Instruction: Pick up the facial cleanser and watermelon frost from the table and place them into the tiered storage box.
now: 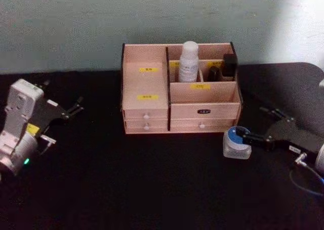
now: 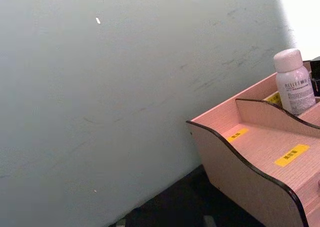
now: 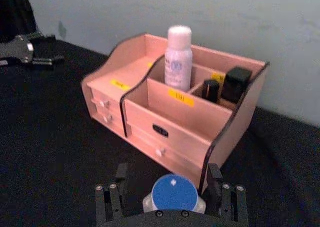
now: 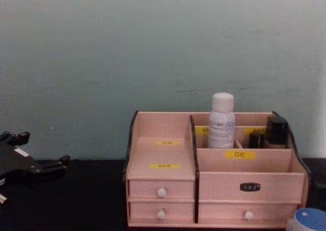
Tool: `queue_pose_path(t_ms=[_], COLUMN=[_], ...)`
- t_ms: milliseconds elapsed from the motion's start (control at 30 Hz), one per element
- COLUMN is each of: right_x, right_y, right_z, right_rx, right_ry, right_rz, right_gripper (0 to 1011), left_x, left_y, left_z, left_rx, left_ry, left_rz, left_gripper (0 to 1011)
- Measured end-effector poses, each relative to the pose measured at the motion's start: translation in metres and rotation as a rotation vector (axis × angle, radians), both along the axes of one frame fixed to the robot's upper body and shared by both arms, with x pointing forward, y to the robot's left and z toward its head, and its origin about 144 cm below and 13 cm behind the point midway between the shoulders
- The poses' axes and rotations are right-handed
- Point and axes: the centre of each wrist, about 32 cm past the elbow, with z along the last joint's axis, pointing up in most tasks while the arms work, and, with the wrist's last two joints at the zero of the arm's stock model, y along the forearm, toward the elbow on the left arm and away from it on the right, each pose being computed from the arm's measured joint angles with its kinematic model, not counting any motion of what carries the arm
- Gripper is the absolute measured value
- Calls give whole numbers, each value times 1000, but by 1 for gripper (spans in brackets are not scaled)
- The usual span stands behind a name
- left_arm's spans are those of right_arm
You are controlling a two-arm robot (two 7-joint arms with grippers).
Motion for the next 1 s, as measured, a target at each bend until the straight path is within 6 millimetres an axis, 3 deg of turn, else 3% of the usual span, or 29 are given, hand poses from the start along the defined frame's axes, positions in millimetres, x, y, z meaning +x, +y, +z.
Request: queue_pose_path(t_ms=[500, 1000], right_x=[7, 18], right_y=[7, 11], right_z=[-10, -17], right_rx=[-42, -76], right_ry=[141, 159], right_rz=[-43, -36], right_gripper=[1000, 1000], left_x=[0, 0], left_y=[0, 0], left_z=[0, 0], left_rx=[0, 0], left_ry=[0, 0], left_rz=[0, 0], left_gripper=[1001, 1001])
